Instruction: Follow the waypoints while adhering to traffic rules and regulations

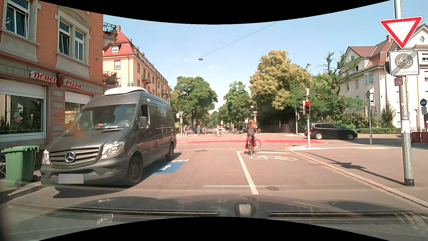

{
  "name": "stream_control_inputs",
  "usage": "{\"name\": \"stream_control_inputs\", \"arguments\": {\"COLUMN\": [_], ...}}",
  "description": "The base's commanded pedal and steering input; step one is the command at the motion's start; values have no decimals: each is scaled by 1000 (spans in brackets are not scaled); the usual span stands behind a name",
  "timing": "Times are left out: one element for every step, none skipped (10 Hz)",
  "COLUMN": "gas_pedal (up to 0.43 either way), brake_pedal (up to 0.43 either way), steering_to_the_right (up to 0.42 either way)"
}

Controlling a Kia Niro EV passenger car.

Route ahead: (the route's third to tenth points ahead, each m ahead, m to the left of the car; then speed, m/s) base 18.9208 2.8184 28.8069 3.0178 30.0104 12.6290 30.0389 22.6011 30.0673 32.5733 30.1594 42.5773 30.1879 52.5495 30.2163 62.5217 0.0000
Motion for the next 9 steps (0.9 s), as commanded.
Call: {"name": "stream_control_inputs", "arguments": {"gas_pedal": [0,0,0,0,0,0,0,0,0], "brake_pedal": [287,287,287,287,287,287,287,287,287], "steering_to_the_right": [0,0,0,0,0,0,0,0,0]}}
